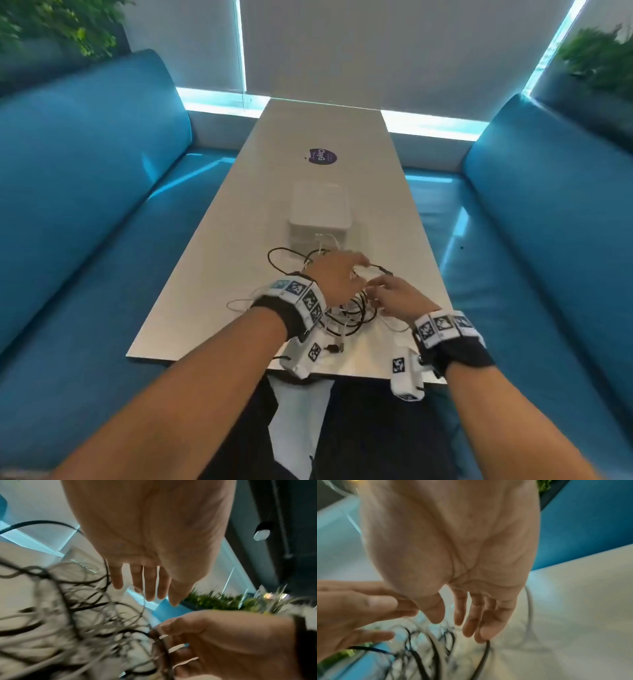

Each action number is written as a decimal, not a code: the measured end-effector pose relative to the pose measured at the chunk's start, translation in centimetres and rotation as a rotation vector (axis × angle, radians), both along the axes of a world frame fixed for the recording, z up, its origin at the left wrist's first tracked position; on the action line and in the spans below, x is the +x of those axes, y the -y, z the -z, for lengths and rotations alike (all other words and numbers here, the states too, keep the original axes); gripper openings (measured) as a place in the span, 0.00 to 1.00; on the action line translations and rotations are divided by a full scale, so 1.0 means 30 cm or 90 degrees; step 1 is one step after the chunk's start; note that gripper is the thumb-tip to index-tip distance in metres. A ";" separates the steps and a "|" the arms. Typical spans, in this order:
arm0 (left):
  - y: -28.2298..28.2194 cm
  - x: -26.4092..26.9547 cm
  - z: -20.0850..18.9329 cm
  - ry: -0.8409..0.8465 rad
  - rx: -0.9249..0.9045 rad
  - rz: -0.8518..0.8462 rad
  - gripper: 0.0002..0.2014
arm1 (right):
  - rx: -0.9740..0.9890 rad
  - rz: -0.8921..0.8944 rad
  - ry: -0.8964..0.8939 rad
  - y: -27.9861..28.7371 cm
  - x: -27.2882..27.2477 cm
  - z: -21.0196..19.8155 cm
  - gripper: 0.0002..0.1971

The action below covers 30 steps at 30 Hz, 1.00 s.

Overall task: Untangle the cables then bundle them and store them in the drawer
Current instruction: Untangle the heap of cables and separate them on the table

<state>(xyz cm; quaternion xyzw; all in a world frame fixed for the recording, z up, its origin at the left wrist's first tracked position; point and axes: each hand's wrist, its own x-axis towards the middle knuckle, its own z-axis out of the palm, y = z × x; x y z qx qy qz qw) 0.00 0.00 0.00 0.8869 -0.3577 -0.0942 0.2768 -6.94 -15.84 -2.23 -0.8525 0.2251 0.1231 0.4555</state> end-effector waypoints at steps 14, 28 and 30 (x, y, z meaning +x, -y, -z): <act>-0.094 0.018 0.153 0.034 0.242 -0.011 0.24 | -0.213 0.088 0.035 0.023 0.108 0.129 0.31; -0.085 0.047 0.123 0.125 0.324 -0.076 0.29 | -0.375 0.037 0.102 0.059 0.115 0.050 0.09; -0.079 0.044 0.108 0.166 0.329 -0.095 0.26 | -0.308 0.030 0.122 0.067 0.108 0.042 0.07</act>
